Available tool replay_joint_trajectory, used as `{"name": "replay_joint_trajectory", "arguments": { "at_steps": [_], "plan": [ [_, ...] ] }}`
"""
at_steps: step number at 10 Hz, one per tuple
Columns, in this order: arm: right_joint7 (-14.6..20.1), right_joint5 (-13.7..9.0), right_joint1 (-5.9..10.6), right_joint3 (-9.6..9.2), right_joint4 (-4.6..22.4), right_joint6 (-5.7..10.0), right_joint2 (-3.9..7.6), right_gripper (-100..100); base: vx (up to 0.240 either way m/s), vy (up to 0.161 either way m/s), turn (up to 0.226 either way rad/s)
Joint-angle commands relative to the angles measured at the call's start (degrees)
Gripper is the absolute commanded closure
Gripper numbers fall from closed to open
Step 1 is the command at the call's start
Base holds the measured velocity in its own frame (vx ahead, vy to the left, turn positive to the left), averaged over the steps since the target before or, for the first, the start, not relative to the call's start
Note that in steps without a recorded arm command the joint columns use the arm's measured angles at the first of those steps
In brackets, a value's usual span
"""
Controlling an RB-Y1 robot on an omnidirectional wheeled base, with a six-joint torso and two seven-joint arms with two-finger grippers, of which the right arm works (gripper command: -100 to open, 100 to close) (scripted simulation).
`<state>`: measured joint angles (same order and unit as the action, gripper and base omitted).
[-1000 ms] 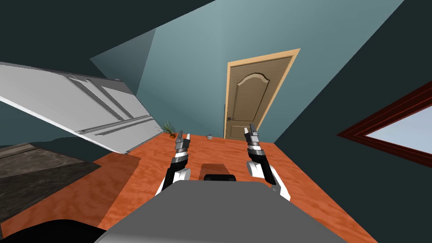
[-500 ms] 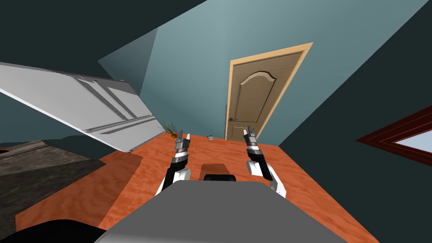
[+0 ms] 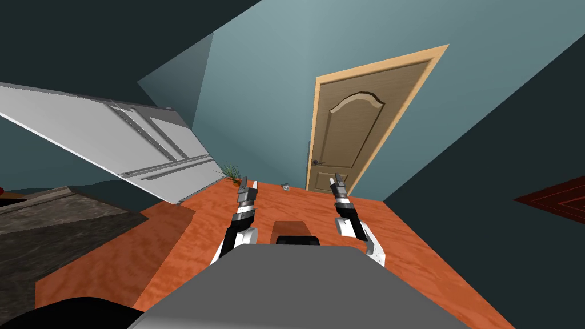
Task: Pull the door open
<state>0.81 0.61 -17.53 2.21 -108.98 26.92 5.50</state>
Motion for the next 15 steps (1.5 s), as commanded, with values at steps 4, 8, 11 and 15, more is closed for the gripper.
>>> {"name": "replay_joint_trajectory", "arguments": {
  "at_steps": [4,8,11,15],
  "plan": [
    [0.2,-0.8,2.24,1.37,6.5,1.41,1.39,-100,0.073,0.001,0.051],
    [0.5,-1.6,4.25,2.7,12.4,2.57,2.75,-100,0.065,-0.004,0.045],
    [0.6,-2.1,5.62,3.6,16.5,3.35,3.65,-100,0.065,-0.003,0.05],
    [0.9,-2.9,7.72,4.98,22.6,4.56,5.01,-100,0.074,-0.005,0.056]
  ]
}}
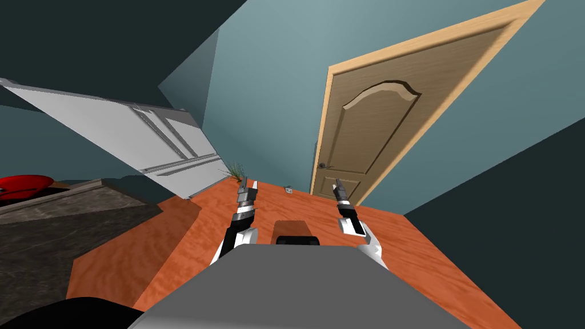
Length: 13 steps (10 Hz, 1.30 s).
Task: Pull the door open
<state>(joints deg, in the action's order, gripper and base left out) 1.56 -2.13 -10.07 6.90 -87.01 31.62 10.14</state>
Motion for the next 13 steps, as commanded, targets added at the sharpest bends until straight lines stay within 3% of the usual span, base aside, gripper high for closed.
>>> {"name": "replay_joint_trajectory", "arguments": {
  "at_steps": [1,3,6,7,10,11,13],
  "plan": [
    [0.3,-0.5,0.97,0.76,2.7,0.26,0.82,-100,0.075,-0.02,0.079],
    [0.3,-0.7,1.67,1.22,4.8,0.67,1.27,-100,0.075,-0.02,0.049],
    [0.6,-1.6,3.78,2.61,11.0,1.88,2.59,-100,0.078,0.001,0.063],
    [0.6,-1.6,3.78,2.61,11.0,1.88,2.59,-100,0.07,-0.005,0.034],
    [0.9,-2.4,5.87,3.99,16.6,3.08,3.89,-100,0.08,-0.008,0.063],
    [0.9,-2.4,5.87,3.99,17.1,3.08,3.89,-100,0.063,-0.012,0.028],
    [1.1,-2.9,7.24,4.89,20.7,3.86,4.72,-100,0.063,-0.009,0.059]
  ]
}}
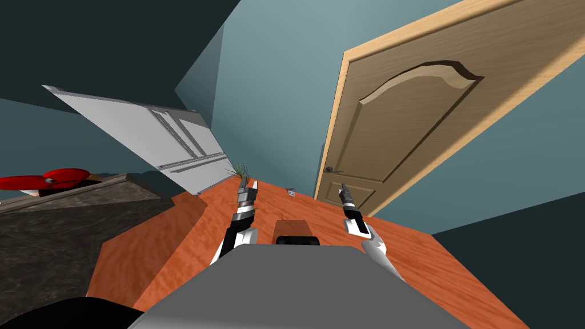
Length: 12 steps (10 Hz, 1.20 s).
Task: Pull the door open
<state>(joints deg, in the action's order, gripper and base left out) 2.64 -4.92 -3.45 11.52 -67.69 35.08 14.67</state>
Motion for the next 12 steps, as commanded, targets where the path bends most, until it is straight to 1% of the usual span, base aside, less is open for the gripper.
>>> {"name": "replay_joint_trajectory", "arguments": {
  "at_steps": [1,4,5,6,12],
  "plan": [
    [0.0,-0.1,0.62,0.27,1.8,0.4,0.19,-100,0.061,-0.014,0.026],
    [0.2,-0.9,2.61,1.58,7.6,1.54,1.39,-100,0.076,-0.014,0.063],
    [0.3,-1.2,3.26,2.01,9.1,1.91,1.77,-100,0.093,-0.024,0.068],
    [0.3,-1.2,3.26,2.01,9.6,1.91,1.77,-100,0.071,-0.018,0.028],
    [0.8,-2.6,6.88,4.4,20.2,3.99,3.92,-100,0.083,-0.017,0.06]
  ]
}}
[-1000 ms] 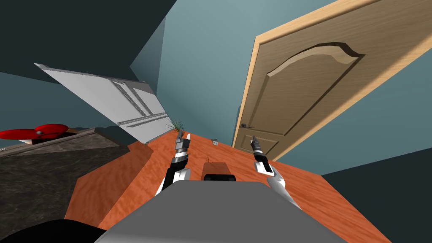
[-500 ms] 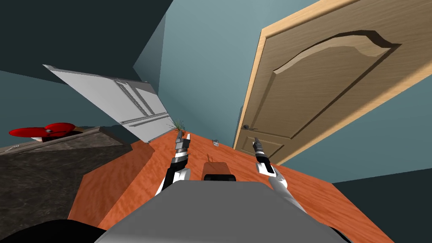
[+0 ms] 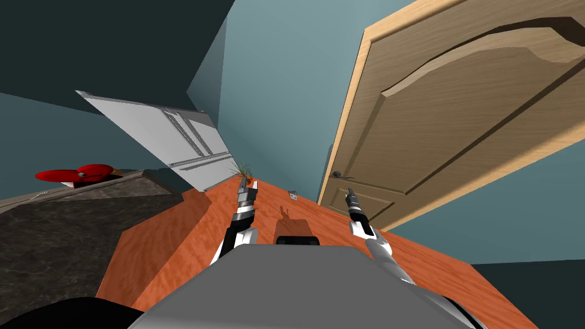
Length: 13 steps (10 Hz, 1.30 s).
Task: Pull the door open
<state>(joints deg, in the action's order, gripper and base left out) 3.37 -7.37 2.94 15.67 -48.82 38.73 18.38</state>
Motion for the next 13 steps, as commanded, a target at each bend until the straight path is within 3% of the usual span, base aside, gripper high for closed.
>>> {"name": "replay_joint_trajectory", "arguments": {
  "at_steps": [1,5,6,8,9,10,11,13],
  "plan": [
    [0.1,-0.4,1.06,0.62,2.9,0.67,0.55,-100,0.092,-0.025,0.066],
    [0.4,-1.2,3.06,1.94,8.9,1.82,1.72,-100,0.083,-0.026,0.052],
    [0.4,-1.2,3.06,1.94,8.9,1.82,1.72,-100,0.057,-0.02,0.02],
    [0.5,-1.5,3.92,2.51,11.4,2.31,2.21,-100,0.047,-0.007,0.036],
    [0.6,-1.8,4.71,3.03,13.8,2.77,2.67,-100,0.09,-0.029,0.062],
    [0.6,-1.8,4.71,3.03,13.8,2.77,2.67,-100,0.076,-0.021,0.034],
    [0.7,-2.1,5.42,3.5,15.8,3.17,3.07,-100,0.069,-0.013,0.06],
    [0.7,-2.1,5.42,3.5,15.8,3.17,3.07,-100,0.042,-0.013,0.009]
  ]
}}
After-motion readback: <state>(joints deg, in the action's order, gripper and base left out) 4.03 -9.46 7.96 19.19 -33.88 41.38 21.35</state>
